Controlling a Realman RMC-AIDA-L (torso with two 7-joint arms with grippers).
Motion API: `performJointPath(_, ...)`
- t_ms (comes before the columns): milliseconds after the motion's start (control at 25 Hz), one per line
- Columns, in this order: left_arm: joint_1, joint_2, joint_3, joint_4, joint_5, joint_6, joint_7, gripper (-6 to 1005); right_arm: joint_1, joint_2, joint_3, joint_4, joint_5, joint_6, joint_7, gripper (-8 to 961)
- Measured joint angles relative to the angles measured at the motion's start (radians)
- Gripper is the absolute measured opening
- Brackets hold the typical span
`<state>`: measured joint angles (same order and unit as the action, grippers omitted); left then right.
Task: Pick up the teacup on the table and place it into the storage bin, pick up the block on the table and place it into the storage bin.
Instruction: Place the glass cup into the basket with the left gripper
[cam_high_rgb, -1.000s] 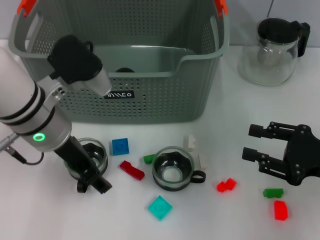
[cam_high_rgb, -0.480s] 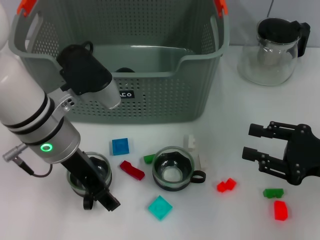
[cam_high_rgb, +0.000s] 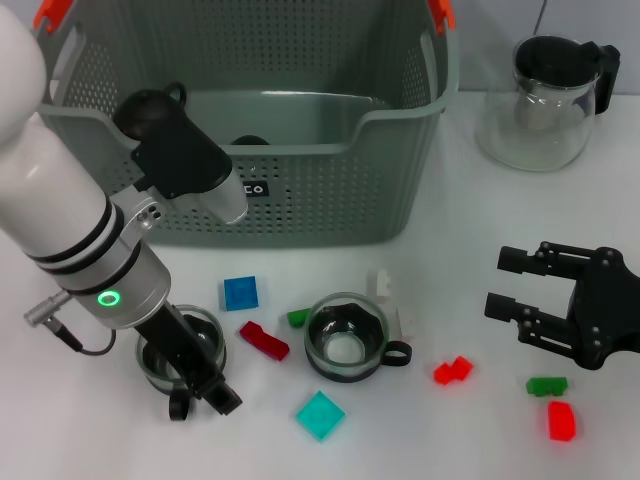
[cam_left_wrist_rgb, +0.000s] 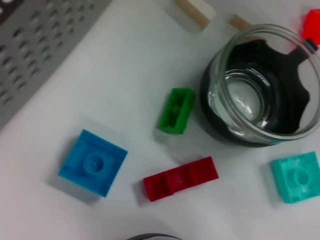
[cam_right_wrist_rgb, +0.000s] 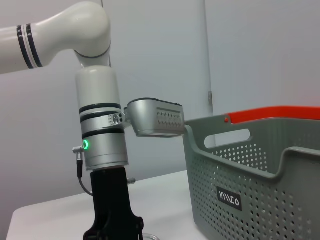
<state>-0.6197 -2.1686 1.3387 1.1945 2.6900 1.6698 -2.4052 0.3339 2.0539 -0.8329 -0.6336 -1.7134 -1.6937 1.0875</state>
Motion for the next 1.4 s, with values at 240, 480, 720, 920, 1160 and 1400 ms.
performJointPath(240,-0.004,0.003,-0.017,0.003,0.011,-0.015,-0.041,534,0.000,0.000,0.000,0.000,0.000,-0.001,0.000,496)
performJointPath(480,-0.005,-0.001,-0.016,0.009,0.055,-0.010,-0.054,332,0.000,-0.002,0.000,0.000,0.000,-0.002,0.009,490)
performJointPath(720,0.000,0.001,-0.043,0.076,0.013,0.077,-0.037,118,0.002,-0.003,0.002,0.000,0.000,-0.002,0.011,488)
performJointPath(920,-0.012,0.006,-0.245,0.144,-0.128,0.251,0.077,50,0.005,-0.003,0.003,0.000,0.000,-0.002,0.013,488)
performJointPath(1160,-0.057,0.076,-0.575,-0.023,-0.521,0.391,0.259,42,0.005,0.000,0.003,0.001,0.000,-0.003,0.014,488)
performJointPath(1400,-0.070,0.142,-0.777,-0.208,-0.888,0.244,0.288,42,0.010,0.003,0.003,0.003,0.000,-0.003,0.014,487)
